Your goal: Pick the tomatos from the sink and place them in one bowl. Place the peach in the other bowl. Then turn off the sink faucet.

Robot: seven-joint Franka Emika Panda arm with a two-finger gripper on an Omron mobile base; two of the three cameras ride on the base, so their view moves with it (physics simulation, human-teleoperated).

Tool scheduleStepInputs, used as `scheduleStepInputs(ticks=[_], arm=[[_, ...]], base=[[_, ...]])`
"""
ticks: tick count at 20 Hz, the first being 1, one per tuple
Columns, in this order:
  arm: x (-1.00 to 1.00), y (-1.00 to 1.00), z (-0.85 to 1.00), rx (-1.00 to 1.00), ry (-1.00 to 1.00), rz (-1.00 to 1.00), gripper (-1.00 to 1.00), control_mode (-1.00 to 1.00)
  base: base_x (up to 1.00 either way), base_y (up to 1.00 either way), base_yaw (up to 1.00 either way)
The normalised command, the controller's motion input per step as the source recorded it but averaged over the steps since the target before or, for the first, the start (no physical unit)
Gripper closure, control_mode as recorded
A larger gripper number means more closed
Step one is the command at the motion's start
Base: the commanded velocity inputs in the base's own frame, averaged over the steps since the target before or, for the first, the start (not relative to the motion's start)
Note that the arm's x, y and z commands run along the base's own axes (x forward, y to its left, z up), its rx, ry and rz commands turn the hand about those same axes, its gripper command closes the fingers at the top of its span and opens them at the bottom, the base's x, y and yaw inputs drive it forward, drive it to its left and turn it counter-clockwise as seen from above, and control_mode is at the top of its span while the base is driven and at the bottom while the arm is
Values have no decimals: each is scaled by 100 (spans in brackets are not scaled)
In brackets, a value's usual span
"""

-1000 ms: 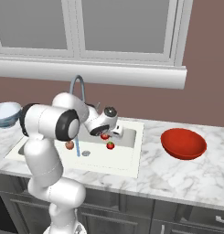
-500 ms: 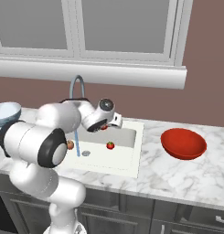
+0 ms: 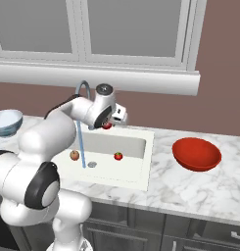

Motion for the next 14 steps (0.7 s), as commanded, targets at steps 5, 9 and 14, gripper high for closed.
scheduleStepInputs(ticks=[5, 9, 14], arm=[[-33, -20, 29, -8, 19, 0, 100, -100], [-18, -39, 1, -3, 1, 0, 100, -100], [-8, -53, -1, 0, -1, 0, 100, -100]], base=[[0, 0, 0], [0, 0, 0], [0, 0, 0]])
